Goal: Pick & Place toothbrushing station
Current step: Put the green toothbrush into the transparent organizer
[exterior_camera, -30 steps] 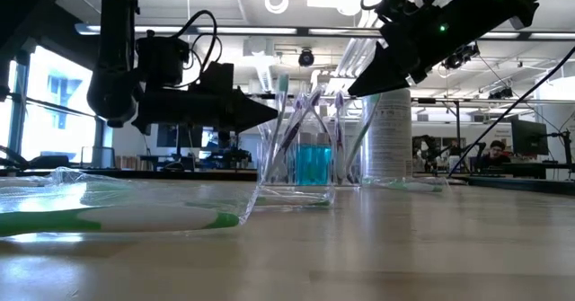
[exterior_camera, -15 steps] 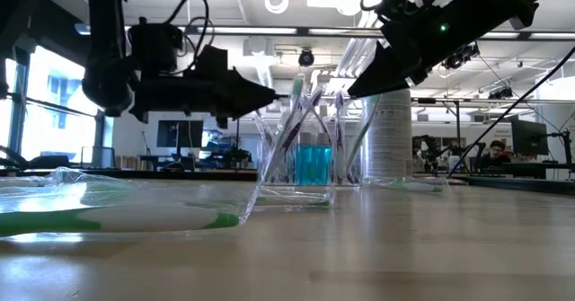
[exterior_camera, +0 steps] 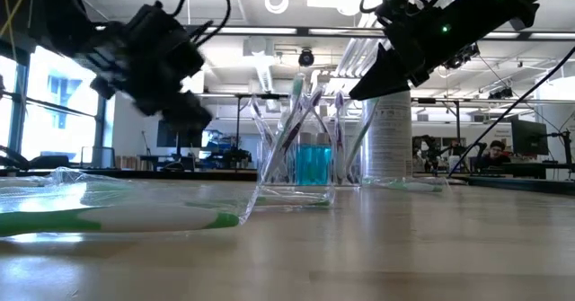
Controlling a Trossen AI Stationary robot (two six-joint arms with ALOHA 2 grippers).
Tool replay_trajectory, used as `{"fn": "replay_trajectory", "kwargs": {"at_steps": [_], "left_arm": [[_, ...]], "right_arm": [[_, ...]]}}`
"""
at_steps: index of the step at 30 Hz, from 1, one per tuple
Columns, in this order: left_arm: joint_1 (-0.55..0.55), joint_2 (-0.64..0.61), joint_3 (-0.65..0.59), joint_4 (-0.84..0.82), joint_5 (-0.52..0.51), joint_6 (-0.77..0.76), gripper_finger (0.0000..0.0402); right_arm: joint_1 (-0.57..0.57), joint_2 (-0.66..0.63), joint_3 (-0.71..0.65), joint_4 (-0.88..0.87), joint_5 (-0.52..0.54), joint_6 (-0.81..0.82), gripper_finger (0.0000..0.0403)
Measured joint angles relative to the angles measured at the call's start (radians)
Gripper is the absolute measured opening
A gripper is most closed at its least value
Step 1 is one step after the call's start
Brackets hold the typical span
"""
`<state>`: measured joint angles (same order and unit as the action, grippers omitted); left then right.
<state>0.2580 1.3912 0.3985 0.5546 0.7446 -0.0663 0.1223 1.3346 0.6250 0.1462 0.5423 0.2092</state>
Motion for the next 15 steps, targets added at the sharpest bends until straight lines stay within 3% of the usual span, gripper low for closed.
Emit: {"fn": "replay_trajectory", "kwargs": {"at_steps": [4,11,15], "left_arm": [[-0.127,-0.001,-0.001,-0.210,0.013,0.015,0.0124],[-0.352,-0.001,0.000,-0.219,0.003,-0.019,0.0124],[-0.415,-0.001,0.000,-0.251,-0.157,-0.097,0.0124]], "right_arm": [[0.000,0.000,0.000,0.001,0.000,0.000,0.0173],[0.000,0.000,0.000,0.016,0.000,0.008,0.0173],[0.000,0.000,0.000,0.016,0.000,0.008,0.0173]]}}
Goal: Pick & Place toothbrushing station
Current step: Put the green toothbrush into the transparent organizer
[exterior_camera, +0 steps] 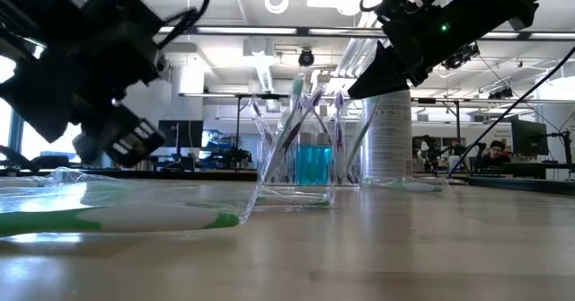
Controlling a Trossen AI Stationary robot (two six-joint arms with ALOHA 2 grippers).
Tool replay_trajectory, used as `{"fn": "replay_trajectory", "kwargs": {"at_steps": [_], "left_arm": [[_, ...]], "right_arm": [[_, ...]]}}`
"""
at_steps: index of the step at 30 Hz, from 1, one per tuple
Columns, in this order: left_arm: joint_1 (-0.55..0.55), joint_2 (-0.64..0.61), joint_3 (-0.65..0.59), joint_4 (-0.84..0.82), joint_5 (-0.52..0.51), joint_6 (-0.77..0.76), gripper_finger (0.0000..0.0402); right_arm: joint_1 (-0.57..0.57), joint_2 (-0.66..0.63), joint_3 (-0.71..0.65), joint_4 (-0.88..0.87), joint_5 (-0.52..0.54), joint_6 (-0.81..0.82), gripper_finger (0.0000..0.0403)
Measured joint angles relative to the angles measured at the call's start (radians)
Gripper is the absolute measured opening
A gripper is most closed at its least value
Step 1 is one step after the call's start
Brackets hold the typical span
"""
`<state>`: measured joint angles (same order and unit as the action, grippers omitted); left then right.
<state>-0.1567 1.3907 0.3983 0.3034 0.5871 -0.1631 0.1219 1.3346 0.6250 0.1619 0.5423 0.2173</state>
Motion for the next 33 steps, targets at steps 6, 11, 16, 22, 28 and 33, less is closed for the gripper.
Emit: {"fn": "replay_trajectory", "kwargs": {"at_steps": [6,11,16,22,28,33], "left_arm": [[-0.050,0.034,0.001,0.004,-0.145,-0.108,0.0124],[-0.081,0.061,0.001,0.043,-0.169,-0.177,0.0124],[-0.104,0.061,0.001,0.055,-0.187,-0.227,0.0124],[-0.114,0.061,0.001,0.083,-0.188,-0.279,0.0134],[-0.090,0.060,0.011,0.075,-0.112,-0.335,0.0158],[-0.059,0.049,0.147,-0.200,-0.081,-0.270,0.0170]], "right_arm": [[0.000,0.000,0.000,0.000,-0.002,0.000,0.0173],[0.000,0.000,0.000,0.000,-0.002,0.000,0.0173],[0.000,0.000,0.000,0.001,-0.002,0.000,0.0173],[0.000,0.000,0.000,0.005,-0.002,0.000,0.0173],[0.000,0.000,0.000,0.005,-0.003,0.000,0.0173],[0.000,0.000,0.000,0.004,-0.003,0.000,0.0173]]}}
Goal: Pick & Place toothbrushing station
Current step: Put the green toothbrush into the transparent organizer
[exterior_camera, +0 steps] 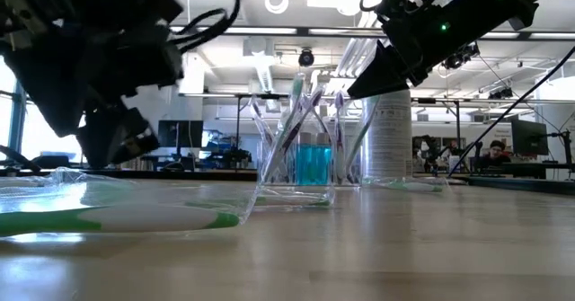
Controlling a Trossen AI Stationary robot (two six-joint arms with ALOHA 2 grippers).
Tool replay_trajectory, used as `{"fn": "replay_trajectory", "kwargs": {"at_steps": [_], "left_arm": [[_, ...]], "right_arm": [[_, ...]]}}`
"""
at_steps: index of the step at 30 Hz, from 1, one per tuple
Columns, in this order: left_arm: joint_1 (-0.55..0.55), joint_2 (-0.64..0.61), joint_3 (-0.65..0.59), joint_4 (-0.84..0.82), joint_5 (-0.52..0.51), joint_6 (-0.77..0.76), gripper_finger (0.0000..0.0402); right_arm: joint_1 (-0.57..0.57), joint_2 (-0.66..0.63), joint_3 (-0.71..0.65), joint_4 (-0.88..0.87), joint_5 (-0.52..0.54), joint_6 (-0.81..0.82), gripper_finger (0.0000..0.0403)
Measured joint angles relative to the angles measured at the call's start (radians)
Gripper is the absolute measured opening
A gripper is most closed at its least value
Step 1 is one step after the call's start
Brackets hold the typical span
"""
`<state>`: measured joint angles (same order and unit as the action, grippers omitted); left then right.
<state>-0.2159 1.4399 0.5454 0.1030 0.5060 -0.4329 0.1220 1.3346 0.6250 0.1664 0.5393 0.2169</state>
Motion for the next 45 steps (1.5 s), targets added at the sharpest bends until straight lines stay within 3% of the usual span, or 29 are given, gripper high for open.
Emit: {"fn": "replay_trajectory", "kwargs": {"at_steps": [3,8,11,19,22,38,45], "left_arm": [[-0.030,0.001,0.158,-0.293,-0.121,0.171,0.0170],[-0.099,0.050,0.439,-0.682,-0.487,0.294,0.0171],[-0.121,0.112,0.544,-0.783,-0.556,0.296,0.0171],[-0.118,0.276,0.736,-1.006,-0.472,0.066,0.0171],[-0.119,0.301,0.781,-0.962,-0.455,-0.038,0.0171],[-0.016,0.385,0.787,-0.825,-0.440,0.046,0.0171],[0.049,0.484,0.785,-0.760,-0.192,0.129,0.0170]], "right_arm": [[0.000,0.000,0.000,-0.001,0.000,0.000,0.0173],[0.000,0.000,0.000,-0.005,0.000,0.000,0.0173],[0.000,0.000,0.000,-0.009,0.000,0.000,0.0173],[0.000,0.000,0.000,-0.022,0.000,0.022,0.0173],[0.000,0.000,0.000,-0.022,0.000,0.023,0.0173],[0.000,-0.001,0.000,-0.030,0.000,0.023,0.0173],[0.000,-0.001,0.000,-0.035,0.000,0.023,0.0173]]}}
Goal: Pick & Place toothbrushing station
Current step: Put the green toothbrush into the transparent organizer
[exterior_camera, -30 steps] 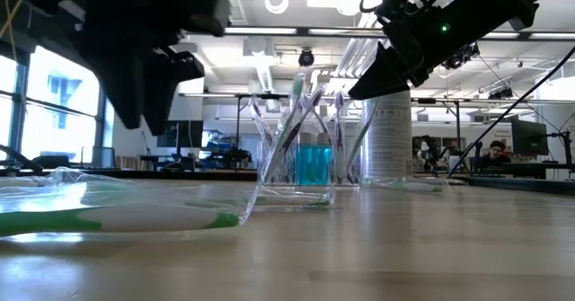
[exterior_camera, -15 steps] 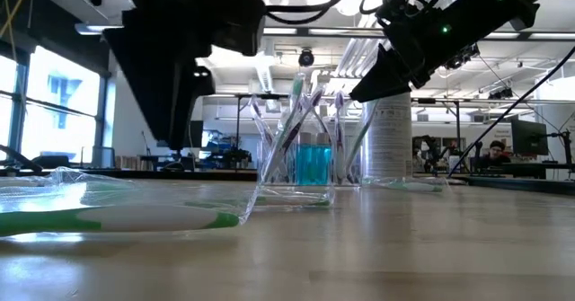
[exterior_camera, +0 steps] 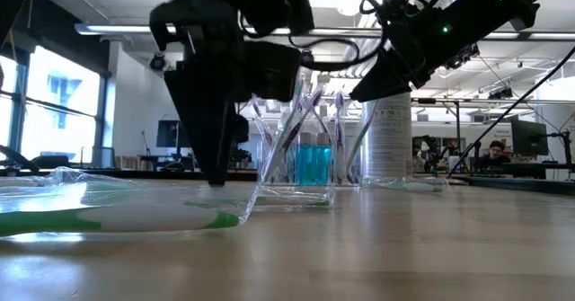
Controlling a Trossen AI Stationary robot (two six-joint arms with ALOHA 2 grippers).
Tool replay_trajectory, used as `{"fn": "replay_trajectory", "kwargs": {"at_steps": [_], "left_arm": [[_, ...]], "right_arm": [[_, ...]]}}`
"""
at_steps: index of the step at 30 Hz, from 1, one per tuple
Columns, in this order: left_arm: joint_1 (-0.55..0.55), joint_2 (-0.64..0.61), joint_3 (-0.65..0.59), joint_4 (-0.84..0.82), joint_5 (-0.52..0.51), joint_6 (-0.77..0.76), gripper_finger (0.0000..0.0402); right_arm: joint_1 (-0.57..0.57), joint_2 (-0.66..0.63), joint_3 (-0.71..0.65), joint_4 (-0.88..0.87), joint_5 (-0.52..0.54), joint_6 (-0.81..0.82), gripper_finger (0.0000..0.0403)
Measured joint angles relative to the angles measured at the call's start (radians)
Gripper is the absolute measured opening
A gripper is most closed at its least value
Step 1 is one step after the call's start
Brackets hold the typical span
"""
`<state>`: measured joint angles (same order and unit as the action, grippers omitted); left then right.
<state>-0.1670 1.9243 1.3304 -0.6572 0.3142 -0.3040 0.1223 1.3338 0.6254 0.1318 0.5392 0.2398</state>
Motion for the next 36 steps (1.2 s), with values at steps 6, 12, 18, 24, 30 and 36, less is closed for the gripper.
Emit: {"fn": "replay_trajectory", "kwargs": {"at_steps": [6,12,18,24,30,36], "left_arm": [[0.012,0.032,0.001,0.023,0.059,0.011,0.0148],[0.012,0.034,0.001,0.019,0.096,0.022,0.0107],[0.034,0.026,0.035,-0.046,0.105,0.053,0.0101],[0.034,0.025,0.166,-0.230,-0.053,0.150,0.0101],[0.005,0.025,0.203,-0.269,-0.155,0.116,0.0101],[-0.036,0.025,0.203,-0.235,-0.150,0.062,0.0101]], "right_arm": [[0.000,0.000,0.000,-0.009,0.000,0.000,0.0173],[0.000,0.000,0.000,-0.019,0.000,0.005,0.0173],[0.000,0.000,0.000,-0.023,-0.016,0.046,0.0173],[0.000,0.000,0.000,-0.023,-0.024,0.052,0.0173],[0.000,0.000,0.000,-0.023,-0.024,0.054,0.0173],[0.024,0.000,0.000,-0.024,-0.071,0.105,0.0173]]}}
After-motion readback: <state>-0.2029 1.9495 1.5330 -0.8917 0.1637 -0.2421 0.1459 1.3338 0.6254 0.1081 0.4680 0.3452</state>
